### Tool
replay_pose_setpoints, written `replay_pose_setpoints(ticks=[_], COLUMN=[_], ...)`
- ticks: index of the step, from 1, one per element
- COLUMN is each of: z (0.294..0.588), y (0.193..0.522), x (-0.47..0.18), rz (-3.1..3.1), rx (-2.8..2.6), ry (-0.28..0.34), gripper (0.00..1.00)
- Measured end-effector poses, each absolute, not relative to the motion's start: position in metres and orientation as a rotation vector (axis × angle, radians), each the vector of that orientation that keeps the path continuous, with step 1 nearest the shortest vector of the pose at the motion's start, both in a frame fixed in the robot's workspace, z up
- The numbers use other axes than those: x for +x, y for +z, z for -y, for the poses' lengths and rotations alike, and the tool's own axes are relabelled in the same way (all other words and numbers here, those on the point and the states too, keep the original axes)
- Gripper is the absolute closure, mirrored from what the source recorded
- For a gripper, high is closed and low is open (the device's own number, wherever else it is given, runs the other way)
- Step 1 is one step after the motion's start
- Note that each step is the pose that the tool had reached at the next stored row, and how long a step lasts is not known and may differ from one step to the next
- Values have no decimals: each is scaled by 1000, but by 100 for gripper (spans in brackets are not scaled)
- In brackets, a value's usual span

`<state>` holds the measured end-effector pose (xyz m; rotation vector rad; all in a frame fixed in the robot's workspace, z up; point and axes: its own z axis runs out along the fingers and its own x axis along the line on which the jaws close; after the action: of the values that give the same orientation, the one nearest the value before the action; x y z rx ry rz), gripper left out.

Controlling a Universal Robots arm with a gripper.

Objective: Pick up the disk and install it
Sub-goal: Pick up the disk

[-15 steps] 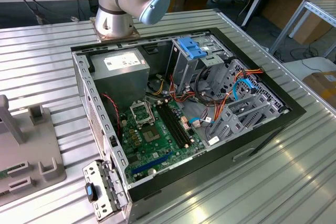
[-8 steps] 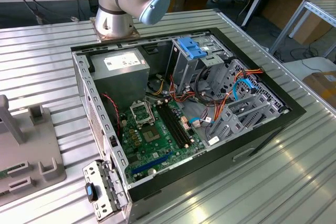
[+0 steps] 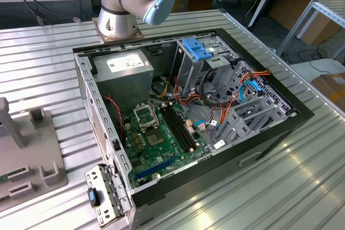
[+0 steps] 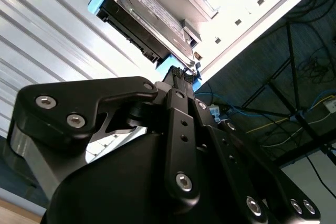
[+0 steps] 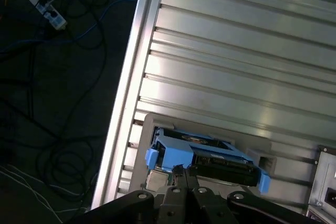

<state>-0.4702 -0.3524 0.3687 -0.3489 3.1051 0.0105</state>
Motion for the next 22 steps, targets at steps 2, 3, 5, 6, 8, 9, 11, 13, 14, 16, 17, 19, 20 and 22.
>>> replay_pose_setpoints(ticks=[2, 3, 5, 6, 8, 9, 11, 13, 14, 16, 17, 19, 20, 22], z=[352, 352, 352, 352, 352, 352, 352, 352, 352, 352, 352, 352, 352, 352], y=[369, 369, 369, 369, 369, 369, 369, 369, 369, 369, 369, 369, 369, 369], x=[-470, -470, -470, -470, -470, -470, -470, -470, -470, -470, -470, -470, -470, -470], rz=[-3105, -3105, -3105, -3105, -3105, -3105, -3105, -3102, -3098, -3093, -3089, -3080, -3074, -3058], rx=[-349, -349, -349, -349, -349, -349, -350, -377, -404, -448, -470, -530, -564, -648], ry=[11, 11, 11, 11, 11, 11, 11, 11, 11, 11, 12, 12, 12, 13], gripper=[89, 89, 89, 89, 89, 89, 89, 89, 89, 89, 89, 89, 89, 89])
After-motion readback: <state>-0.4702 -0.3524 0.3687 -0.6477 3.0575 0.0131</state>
